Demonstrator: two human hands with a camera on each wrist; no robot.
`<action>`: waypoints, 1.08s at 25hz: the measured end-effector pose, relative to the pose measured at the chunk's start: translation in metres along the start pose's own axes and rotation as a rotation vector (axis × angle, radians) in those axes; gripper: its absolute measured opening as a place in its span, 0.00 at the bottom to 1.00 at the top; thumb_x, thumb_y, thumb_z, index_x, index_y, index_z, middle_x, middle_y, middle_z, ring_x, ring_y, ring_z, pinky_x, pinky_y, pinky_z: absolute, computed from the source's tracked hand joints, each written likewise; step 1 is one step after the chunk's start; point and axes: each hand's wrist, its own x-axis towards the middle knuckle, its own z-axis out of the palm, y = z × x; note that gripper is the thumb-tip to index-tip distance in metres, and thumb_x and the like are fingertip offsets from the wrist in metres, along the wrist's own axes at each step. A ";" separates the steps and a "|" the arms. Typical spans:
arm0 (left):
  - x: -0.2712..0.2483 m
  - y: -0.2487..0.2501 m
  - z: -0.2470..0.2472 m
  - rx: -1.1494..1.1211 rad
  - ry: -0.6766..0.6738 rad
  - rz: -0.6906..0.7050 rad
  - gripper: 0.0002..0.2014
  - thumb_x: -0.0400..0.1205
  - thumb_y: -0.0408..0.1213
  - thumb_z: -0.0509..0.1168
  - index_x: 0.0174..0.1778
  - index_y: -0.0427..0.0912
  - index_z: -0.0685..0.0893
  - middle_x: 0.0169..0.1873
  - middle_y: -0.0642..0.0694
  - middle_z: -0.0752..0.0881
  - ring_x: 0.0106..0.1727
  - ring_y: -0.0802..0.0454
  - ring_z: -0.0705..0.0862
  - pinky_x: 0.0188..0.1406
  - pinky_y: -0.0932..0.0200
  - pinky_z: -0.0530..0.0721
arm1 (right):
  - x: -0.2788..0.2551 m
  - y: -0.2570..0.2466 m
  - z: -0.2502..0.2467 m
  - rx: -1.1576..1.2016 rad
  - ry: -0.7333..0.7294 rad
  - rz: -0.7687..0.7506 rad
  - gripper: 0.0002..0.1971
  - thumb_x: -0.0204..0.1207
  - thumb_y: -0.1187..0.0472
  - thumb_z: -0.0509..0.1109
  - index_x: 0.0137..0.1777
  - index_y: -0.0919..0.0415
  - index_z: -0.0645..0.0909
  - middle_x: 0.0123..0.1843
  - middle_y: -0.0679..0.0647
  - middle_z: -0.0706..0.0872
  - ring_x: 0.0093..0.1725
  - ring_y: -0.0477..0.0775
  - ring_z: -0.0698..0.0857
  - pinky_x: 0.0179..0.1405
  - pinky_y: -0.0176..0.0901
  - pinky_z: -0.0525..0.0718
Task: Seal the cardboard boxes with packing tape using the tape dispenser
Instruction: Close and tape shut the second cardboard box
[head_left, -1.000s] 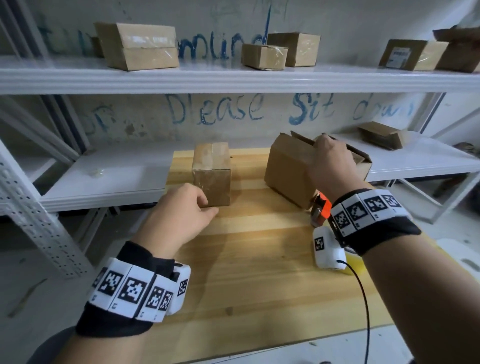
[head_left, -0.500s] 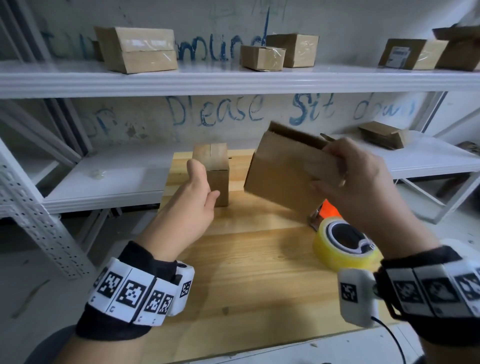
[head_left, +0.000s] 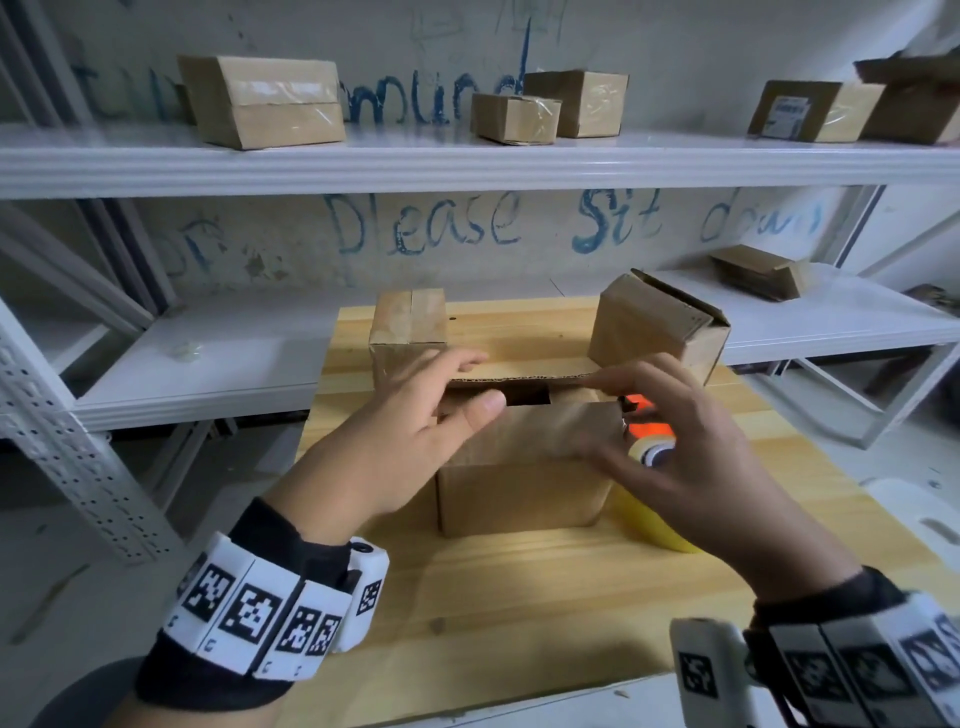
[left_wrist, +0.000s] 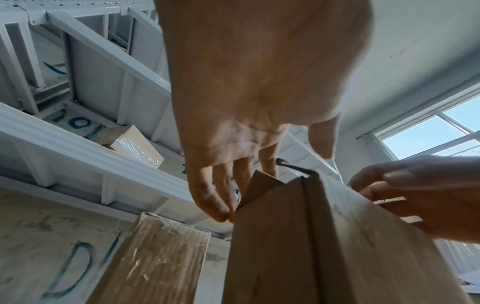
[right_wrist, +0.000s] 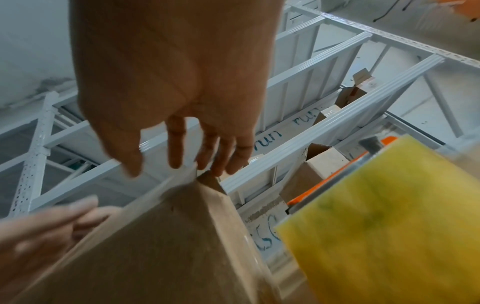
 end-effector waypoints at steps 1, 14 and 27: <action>-0.001 -0.002 0.001 0.038 -0.016 0.000 0.25 0.84 0.65 0.54 0.78 0.66 0.69 0.75 0.70 0.70 0.71 0.67 0.72 0.65 0.57 0.76 | 0.000 0.001 -0.002 0.010 0.043 0.073 0.12 0.78 0.56 0.72 0.61 0.46 0.83 0.55 0.42 0.78 0.53 0.47 0.84 0.51 0.37 0.80; 0.010 -0.019 0.014 0.056 -0.030 0.025 0.24 0.85 0.60 0.55 0.74 0.59 0.82 0.73 0.71 0.72 0.76 0.65 0.70 0.78 0.50 0.72 | -0.012 0.024 -0.006 -0.399 -0.082 0.692 0.12 0.78 0.61 0.63 0.58 0.58 0.67 0.51 0.55 0.68 0.47 0.67 0.78 0.49 0.59 0.82; 0.009 -0.017 0.015 0.178 -0.140 0.047 0.24 0.88 0.59 0.45 0.82 0.69 0.66 0.76 0.78 0.62 0.71 0.64 0.75 0.68 0.49 0.81 | 0.000 0.006 -0.027 -0.509 0.343 0.393 0.09 0.84 0.57 0.64 0.52 0.63 0.77 0.43 0.56 0.80 0.38 0.60 0.74 0.36 0.48 0.67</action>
